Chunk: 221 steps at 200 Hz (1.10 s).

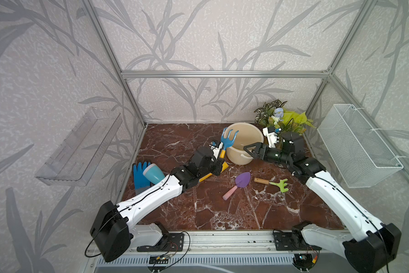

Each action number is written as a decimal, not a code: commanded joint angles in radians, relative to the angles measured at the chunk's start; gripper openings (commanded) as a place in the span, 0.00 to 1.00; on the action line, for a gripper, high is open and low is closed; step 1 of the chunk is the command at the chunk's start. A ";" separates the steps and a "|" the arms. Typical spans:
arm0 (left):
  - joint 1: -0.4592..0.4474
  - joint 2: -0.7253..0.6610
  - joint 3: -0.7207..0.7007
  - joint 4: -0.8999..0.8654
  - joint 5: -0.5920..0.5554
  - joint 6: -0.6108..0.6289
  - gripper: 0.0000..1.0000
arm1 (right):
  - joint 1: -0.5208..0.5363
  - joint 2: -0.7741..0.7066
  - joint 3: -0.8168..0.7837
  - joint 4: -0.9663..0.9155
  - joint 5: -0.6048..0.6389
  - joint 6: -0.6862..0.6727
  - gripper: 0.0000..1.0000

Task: Organize the gardening tools
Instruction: Pick up the gardening tool from the center of the board, then place the gardening tool in the container.

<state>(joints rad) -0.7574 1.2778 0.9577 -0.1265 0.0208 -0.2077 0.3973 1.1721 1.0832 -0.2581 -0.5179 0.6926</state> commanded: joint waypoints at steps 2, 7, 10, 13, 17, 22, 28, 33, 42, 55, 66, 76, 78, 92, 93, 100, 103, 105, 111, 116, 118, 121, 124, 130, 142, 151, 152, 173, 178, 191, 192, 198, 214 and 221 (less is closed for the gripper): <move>-0.037 -0.017 -0.004 0.074 0.004 0.045 0.00 | 0.022 0.034 0.066 0.039 -0.019 0.015 0.79; -0.046 -0.015 -0.002 0.076 0.004 0.047 0.00 | 0.028 0.044 0.075 0.035 -0.015 0.016 0.78; -0.051 -0.013 -0.001 0.077 0.004 0.048 0.00 | 0.031 0.049 0.080 0.035 -0.013 0.015 0.78; -0.056 -0.012 0.001 0.078 0.005 0.051 0.00 | 0.034 0.055 0.084 0.035 -0.009 0.015 0.77; -0.063 -0.011 0.002 0.080 0.004 0.052 0.00 | 0.036 0.060 0.089 0.034 -0.004 0.015 0.76; -0.071 -0.010 0.004 0.082 -0.003 0.056 0.00 | 0.041 0.067 0.096 0.033 0.003 0.015 0.74; -0.081 -0.009 0.008 0.081 -0.013 0.061 0.00 | 0.046 0.074 0.104 0.030 0.009 0.014 0.72; -0.089 -0.009 0.011 0.081 -0.019 0.064 0.00 | 0.048 0.082 0.111 0.025 0.015 0.012 0.70; -0.098 -0.010 0.013 0.082 -0.026 0.071 0.00 | 0.052 0.093 0.123 0.011 0.027 0.009 0.69; -0.105 -0.014 0.013 0.089 -0.025 0.075 0.00 | 0.054 0.102 0.139 -0.004 0.036 0.001 0.60; -0.109 -0.015 0.009 0.094 -0.022 0.079 0.00 | 0.055 0.103 0.146 -0.004 0.041 -0.001 0.52; -0.113 -0.010 0.009 0.096 -0.027 0.082 0.00 | 0.054 0.103 0.151 -0.004 0.049 -0.001 0.47; -0.112 -0.010 0.009 0.095 -0.030 0.083 0.00 | 0.054 0.103 0.153 -0.005 0.052 -0.002 0.45; -0.114 -0.005 0.010 0.097 -0.036 0.082 0.00 | 0.057 0.104 0.167 -0.028 0.080 -0.014 0.31; -0.115 -0.005 0.010 0.097 -0.037 0.083 0.00 | 0.057 0.104 0.169 -0.030 0.082 -0.015 0.29; -0.116 -0.005 0.010 0.099 -0.038 0.083 0.00 | 0.058 0.107 0.178 -0.047 0.097 -0.025 0.21; -0.116 -0.005 0.010 0.100 -0.039 0.083 0.00 | 0.059 0.108 0.182 -0.053 0.101 -0.030 0.17; -0.117 -0.005 0.010 0.101 -0.039 0.083 0.00 | 0.059 0.110 0.185 -0.056 0.104 -0.033 0.15; -0.118 -0.005 0.011 0.105 -0.041 0.083 0.00 | 0.059 0.111 0.193 -0.068 0.111 -0.038 0.09; -0.118 -0.005 0.012 0.106 -0.043 0.083 0.00 | 0.061 0.113 0.202 -0.076 0.117 -0.042 0.04; -0.118 -0.005 0.012 0.106 -0.044 0.083 0.00 | 0.061 0.113 0.204 -0.077 0.118 -0.042 0.02; -0.120 -0.006 0.013 0.106 -0.044 0.084 0.00 | 0.061 0.115 0.207 -0.079 0.120 -0.046 0.00; -0.120 -0.006 0.013 0.108 -0.044 0.086 0.00 | 0.061 0.115 0.209 -0.082 0.122 -0.048 0.00; -0.121 -0.006 0.015 0.109 -0.046 0.085 0.00 | 0.062 0.116 0.216 -0.083 0.126 -0.052 0.00; -0.123 -0.009 0.015 0.113 -0.052 0.086 0.02 | 0.064 0.118 0.226 -0.084 0.136 -0.056 0.00; -0.123 -0.012 0.015 0.115 -0.060 0.086 0.13 | 0.065 0.120 0.238 -0.082 0.142 -0.063 0.00; -0.124 -0.012 0.015 0.114 -0.062 0.086 0.15 | 0.065 0.121 0.240 -0.081 0.142 -0.064 0.00; -0.123 -0.032 0.000 0.130 -0.098 0.083 0.44 | 0.065 0.125 0.279 -0.084 0.168 -0.089 0.00; -0.122 -0.040 -0.007 0.135 -0.111 0.079 0.53 | 0.065 0.128 0.289 -0.083 0.179 -0.098 0.00; -0.121 -0.068 -0.024 0.144 -0.144 0.072 0.73 | 0.066 0.137 0.328 -0.088 0.217 -0.126 0.00; -0.120 -0.070 -0.025 0.144 -0.148 0.072 0.73 | 0.065 0.137 0.332 -0.088 0.219 -0.128 0.00; -0.121 -0.083 -0.032 0.144 -0.170 0.066 0.81 | 0.066 0.144 0.359 -0.094 0.237 -0.145 0.00; -0.114 -0.119 -0.048 0.136 -0.222 0.053 0.89 | 0.066 0.172 0.428 -0.108 0.293 -0.188 0.00; -0.109 -0.133 -0.054 0.131 -0.246 0.046 0.93 | 0.065 0.187 0.455 -0.111 0.324 -0.212 0.00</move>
<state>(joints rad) -0.8757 1.2083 0.9260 -0.0120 -0.1173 -0.1421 0.4583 1.3304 1.4372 -0.3740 -0.3054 0.5701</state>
